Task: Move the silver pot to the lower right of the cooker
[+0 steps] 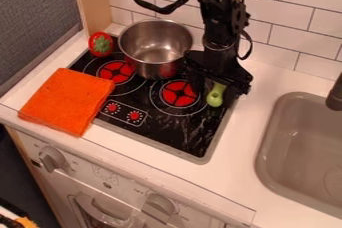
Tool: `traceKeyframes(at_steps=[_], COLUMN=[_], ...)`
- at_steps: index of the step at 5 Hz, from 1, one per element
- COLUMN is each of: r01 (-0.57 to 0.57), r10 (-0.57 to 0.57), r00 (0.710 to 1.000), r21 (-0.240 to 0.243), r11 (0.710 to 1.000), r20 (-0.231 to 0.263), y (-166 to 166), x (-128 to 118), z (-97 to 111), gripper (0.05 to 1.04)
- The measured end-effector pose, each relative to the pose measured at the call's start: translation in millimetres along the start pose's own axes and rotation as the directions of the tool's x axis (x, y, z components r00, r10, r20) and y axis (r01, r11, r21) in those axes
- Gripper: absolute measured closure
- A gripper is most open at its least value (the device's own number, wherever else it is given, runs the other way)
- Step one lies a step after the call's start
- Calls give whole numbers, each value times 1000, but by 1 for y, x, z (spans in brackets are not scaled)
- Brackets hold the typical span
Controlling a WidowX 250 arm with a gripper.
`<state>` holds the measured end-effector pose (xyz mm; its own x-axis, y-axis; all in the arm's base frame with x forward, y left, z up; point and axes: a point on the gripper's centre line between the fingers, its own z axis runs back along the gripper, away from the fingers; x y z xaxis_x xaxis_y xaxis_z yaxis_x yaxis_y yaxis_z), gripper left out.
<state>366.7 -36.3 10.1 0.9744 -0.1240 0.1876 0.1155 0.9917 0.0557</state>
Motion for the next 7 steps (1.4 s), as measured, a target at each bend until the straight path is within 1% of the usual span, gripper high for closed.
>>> traceKeyframes(at_steps=[1,2,3,4,5,6,7], r01=[0,6,34,45,62,53,9], r10=[0,-7,-35,-44,-62,-54,-6], r00=[1000,1000,999,999,997,998,999], r21=[-7,-51,-80,-65,-19,27,81], r11=[1000,999,996,997,998,998,997], r20=[-10,-24,-16,26,36,13,-38], y=[-1,-10,-21,-19,-11,7,32], x=[-1,1,11,27,41,44,43], z=[-2,1,11,37,59,68,62], gripper=[82,83,83,83,83,83,83])
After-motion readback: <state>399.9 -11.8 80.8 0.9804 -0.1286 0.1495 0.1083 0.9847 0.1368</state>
